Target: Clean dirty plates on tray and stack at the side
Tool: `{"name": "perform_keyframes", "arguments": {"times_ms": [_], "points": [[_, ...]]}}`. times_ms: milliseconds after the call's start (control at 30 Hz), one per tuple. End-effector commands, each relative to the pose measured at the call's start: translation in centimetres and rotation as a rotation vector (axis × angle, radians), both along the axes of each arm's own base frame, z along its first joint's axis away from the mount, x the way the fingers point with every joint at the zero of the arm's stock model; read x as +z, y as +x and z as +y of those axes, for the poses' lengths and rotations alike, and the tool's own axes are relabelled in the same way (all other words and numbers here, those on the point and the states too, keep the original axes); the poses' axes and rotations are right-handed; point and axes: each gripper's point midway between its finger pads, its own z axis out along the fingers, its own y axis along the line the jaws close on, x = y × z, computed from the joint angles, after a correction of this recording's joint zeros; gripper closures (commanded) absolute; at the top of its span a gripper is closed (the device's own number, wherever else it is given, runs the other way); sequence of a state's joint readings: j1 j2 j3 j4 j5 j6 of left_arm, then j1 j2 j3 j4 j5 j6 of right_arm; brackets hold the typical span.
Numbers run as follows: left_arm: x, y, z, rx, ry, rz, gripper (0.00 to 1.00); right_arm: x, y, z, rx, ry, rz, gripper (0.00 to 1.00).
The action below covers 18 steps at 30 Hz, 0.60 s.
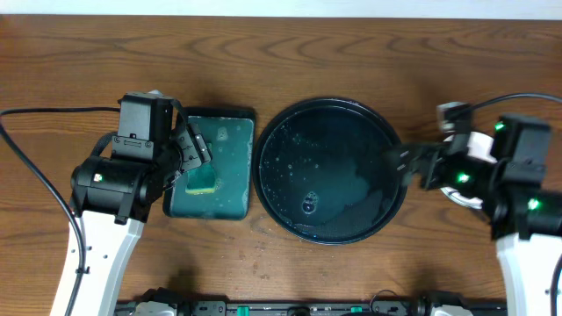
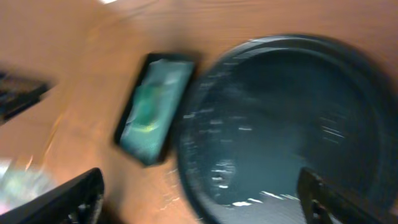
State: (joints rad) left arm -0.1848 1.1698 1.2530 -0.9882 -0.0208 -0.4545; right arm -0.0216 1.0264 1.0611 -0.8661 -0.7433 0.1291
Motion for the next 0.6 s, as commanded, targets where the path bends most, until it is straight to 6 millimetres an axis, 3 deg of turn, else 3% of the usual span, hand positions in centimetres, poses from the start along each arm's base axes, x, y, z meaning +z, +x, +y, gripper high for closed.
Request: {"name": "perform_keyframes", "arguments": {"times_ms": [0,133,267,400,567], "points": [[0.5,0.1,0.0,-0.006,-0.003,-0.012,0.19,1.8,-2.7,3.7,0.128,0.067,-0.010,0.01],[0.5,0.1,0.0,-0.006,-0.003,-0.012,0.19,1.9,-4.0,5.2,0.192,0.042,-0.029,0.01],[0.5,0.1,0.0,-0.006,-0.003,-0.012,0.19,1.6,-2.4,3.9,0.161,-0.072,-0.134,0.01],[0.5,0.1,0.0,-0.006,-0.003,-0.012,0.19,1.6,-0.2,1.3,0.020,-0.205,-0.207,0.01],[0.5,0.1,0.0,-0.006,-0.003,-0.012,0.19,3.3,-0.5,-3.3,-0.207,-0.375,-0.320,0.01]]}}
